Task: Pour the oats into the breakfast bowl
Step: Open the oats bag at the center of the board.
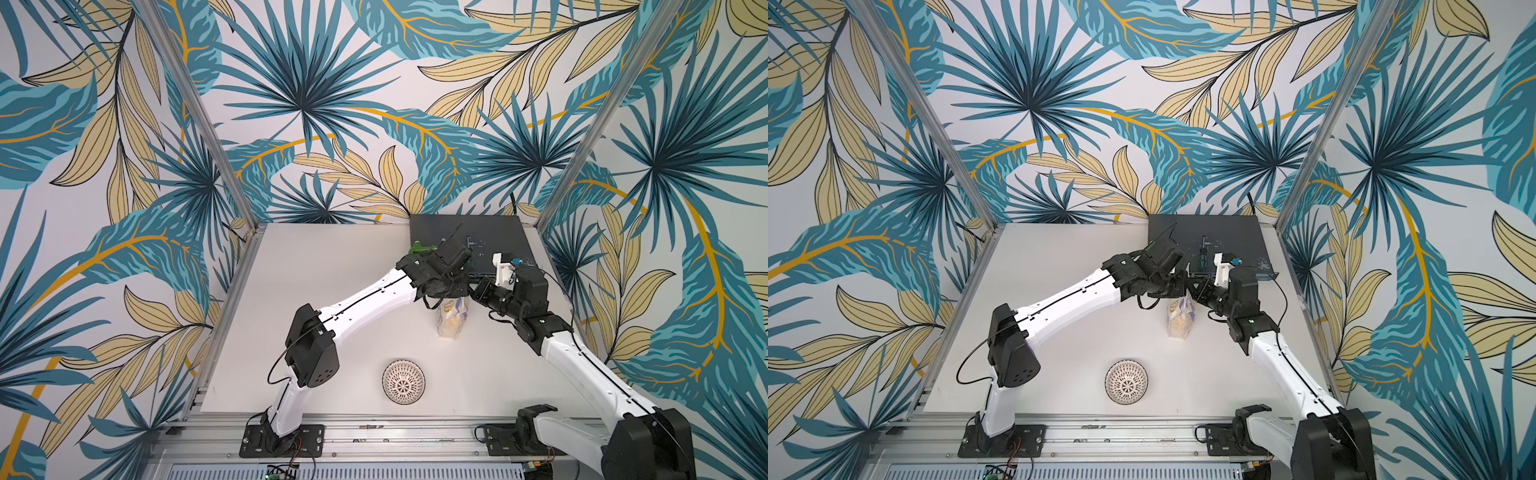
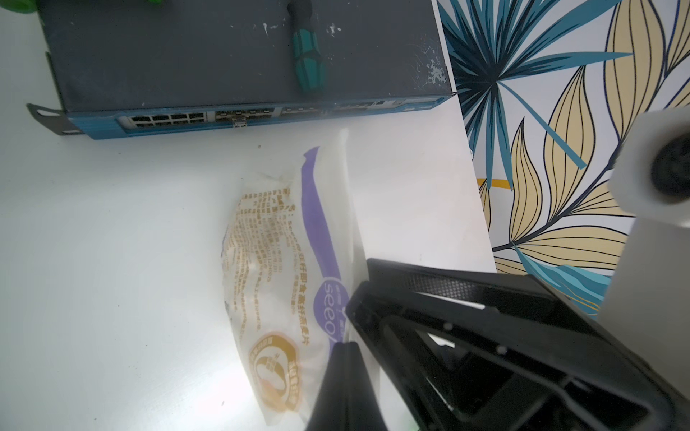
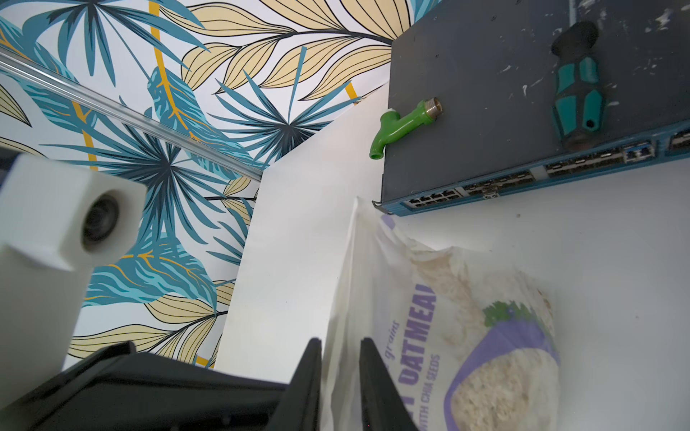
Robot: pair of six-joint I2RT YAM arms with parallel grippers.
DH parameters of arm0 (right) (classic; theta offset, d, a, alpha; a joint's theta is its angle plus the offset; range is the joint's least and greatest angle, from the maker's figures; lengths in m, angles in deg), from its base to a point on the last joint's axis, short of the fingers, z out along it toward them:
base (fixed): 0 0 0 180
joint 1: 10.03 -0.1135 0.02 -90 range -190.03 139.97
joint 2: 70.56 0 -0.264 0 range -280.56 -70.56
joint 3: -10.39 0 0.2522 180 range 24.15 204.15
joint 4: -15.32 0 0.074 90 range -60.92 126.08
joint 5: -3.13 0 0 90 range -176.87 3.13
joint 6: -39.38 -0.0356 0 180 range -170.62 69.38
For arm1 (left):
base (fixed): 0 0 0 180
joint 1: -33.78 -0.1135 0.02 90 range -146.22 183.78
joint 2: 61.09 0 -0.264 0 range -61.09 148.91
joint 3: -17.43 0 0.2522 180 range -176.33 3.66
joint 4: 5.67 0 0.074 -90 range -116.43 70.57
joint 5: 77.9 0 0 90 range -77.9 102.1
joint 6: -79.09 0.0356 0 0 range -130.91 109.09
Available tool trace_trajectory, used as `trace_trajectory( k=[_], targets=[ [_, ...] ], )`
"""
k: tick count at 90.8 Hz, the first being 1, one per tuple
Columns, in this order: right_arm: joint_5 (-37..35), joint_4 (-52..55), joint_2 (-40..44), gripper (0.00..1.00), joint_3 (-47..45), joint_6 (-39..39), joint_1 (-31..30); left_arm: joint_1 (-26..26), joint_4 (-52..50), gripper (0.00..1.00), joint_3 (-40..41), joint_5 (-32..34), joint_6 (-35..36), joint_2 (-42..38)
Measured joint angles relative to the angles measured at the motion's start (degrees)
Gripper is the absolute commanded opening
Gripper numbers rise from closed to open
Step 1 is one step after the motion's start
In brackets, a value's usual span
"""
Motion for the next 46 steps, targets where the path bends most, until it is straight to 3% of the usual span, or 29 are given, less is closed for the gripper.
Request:
trace_trajectory(
  k=[46],
  targets=[
    [-0.87,-0.11,0.55,0.22,-0.57,-0.07,-0.02,0.0,0.02,0.0,0.15,0.17,0.0,0.0]
  ],
)
